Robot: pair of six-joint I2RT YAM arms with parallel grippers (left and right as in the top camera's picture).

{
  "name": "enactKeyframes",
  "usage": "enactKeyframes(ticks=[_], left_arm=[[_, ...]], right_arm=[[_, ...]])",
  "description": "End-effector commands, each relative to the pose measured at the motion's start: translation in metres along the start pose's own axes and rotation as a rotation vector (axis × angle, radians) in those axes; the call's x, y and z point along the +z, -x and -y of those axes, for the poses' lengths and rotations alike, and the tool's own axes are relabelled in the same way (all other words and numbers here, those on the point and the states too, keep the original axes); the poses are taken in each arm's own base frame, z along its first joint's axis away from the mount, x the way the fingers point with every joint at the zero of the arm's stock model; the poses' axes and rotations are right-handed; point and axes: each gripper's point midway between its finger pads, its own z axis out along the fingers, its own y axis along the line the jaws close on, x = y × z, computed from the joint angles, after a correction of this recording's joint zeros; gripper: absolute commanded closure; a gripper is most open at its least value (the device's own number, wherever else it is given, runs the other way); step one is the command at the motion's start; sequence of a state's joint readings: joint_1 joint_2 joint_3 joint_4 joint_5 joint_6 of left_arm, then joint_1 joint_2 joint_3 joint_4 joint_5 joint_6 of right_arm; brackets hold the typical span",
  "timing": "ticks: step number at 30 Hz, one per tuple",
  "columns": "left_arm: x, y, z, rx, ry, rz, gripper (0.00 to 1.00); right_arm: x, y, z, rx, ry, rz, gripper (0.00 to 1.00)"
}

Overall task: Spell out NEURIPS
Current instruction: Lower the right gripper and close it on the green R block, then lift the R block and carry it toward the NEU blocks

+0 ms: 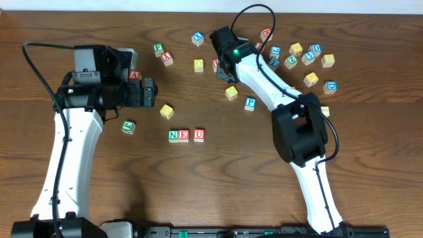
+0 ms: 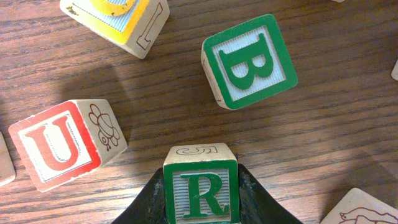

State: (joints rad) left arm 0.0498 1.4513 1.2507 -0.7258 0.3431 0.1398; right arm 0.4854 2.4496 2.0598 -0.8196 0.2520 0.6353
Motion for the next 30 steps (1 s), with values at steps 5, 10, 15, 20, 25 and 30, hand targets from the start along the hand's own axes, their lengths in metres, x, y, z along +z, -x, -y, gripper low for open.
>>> enactKeyframes(ticks=[5, 10, 15, 20, 25, 30], left_arm=[[-0.005, 0.009, 0.002, 0.025, -0.012, 0.023, 0.02], [-0.005, 0.009, 0.002, 0.025, -0.012, 0.023, 0.02], [-0.005, 0.009, 0.002, 0.025, -0.012, 0.023, 0.02], [-0.005, 0.009, 0.002, 0.025, -0.012, 0.023, 0.02], [-0.005, 0.009, 0.002, 0.025, -0.012, 0.023, 0.02], [-0.005, 0.009, 0.002, 0.025, -0.012, 0.023, 0.02]], right_arm=[[0.007, -0.002, 0.005, -0.015, -0.028, -0.006, 0.78], [0.006, -0.003, 0.007, -0.020, -0.033, -0.013, 0.80], [0.001, -0.002, 0.007, -0.021, -0.032, -0.012, 0.81], [-0.008, 0.002, 0.007, -0.031, -0.027, -0.005, 0.82], [-0.022, 0.008, 0.007, -0.032, -0.017, 0.009, 0.82], [-0.044, 0.017, 0.008, -0.040, -0.003, 0.031, 0.83]])
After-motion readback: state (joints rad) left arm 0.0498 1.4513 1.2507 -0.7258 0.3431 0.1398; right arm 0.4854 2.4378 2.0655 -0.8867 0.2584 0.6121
